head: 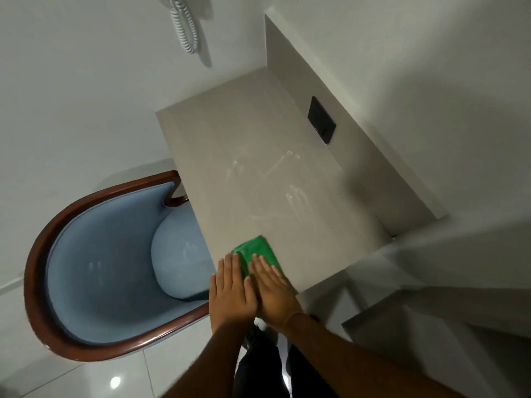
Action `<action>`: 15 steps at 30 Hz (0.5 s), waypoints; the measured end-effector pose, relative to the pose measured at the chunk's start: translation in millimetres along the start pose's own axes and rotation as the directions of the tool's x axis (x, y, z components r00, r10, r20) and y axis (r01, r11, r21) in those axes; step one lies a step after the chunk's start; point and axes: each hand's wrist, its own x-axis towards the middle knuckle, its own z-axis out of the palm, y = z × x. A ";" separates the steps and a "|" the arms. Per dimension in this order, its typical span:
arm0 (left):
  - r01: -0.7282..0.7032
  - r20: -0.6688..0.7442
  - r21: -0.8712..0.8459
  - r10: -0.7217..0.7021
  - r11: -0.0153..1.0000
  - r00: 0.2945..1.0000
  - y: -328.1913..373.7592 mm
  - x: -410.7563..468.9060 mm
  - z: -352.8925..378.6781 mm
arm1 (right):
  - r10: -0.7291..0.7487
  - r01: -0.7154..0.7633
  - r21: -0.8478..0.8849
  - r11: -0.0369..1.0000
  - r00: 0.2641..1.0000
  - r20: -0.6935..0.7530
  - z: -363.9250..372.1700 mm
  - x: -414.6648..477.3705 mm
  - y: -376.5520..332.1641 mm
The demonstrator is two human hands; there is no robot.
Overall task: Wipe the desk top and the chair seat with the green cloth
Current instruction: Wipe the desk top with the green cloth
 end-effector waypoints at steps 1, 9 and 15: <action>0.026 -0.006 -0.024 -0.026 0.999 1.000 -2.6 3.2 2.8 | -0.027 0.029 -0.087 0.996 0.999 0.024 4.0 9.3 -1.1; 0.138 -0.103 -0.219 -0.163 0.966 0.981 -4.9 38.8 21.4 | -0.136 0.109 -0.369 0.923 0.990 -0.048 -2.7 96.1 6.9; 0.159 -0.195 -0.221 -0.204 0.962 0.959 2.8 70.4 39.1 | -0.104 0.082 -0.302 0.950 0.993 -0.057 -33.1 127.8 25.1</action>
